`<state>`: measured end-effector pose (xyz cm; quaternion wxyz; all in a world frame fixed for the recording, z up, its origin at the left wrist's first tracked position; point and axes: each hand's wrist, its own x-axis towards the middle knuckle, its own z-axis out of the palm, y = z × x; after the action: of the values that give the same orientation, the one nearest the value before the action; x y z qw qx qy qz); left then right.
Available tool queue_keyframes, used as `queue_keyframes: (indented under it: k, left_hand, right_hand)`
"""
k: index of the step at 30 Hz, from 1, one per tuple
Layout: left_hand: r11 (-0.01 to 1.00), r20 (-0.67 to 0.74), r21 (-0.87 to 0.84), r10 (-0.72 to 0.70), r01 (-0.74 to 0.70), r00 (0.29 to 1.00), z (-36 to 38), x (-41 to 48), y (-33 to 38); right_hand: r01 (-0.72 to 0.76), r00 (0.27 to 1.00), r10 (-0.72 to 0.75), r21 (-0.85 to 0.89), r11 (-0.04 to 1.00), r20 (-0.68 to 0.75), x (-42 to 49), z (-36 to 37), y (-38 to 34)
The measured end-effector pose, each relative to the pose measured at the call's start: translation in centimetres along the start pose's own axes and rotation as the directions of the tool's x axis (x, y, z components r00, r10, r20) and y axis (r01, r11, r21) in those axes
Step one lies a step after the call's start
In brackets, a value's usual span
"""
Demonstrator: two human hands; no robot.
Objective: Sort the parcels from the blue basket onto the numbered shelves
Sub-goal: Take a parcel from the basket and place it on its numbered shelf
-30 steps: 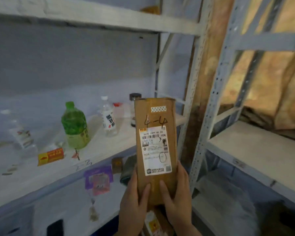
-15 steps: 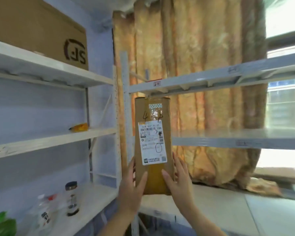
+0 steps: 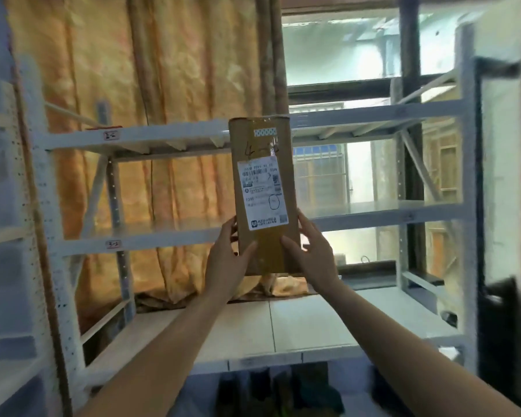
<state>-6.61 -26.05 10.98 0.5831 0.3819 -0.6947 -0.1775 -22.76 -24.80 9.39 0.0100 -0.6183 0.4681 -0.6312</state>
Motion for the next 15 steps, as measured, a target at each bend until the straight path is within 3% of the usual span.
queue_keyframes:
  k: [8, 15]
  left_hand:
    - [0.999, 0.109, 0.027, -0.045, 0.043, 0.993, 18.0, -1.6, 1.8]
    - [0.995, 0.191, 0.051, -0.092, 0.084, 0.977, 30.6, -2.8, 2.8]
  right_hand:
    - [-0.087, 0.995, 0.094, -0.15, 0.985, 0.038, 0.1, -13.3, 10.3]
    - [-0.184, 0.982, 0.186, -0.214, 0.959, -0.013, 0.2, -21.0, 18.6]
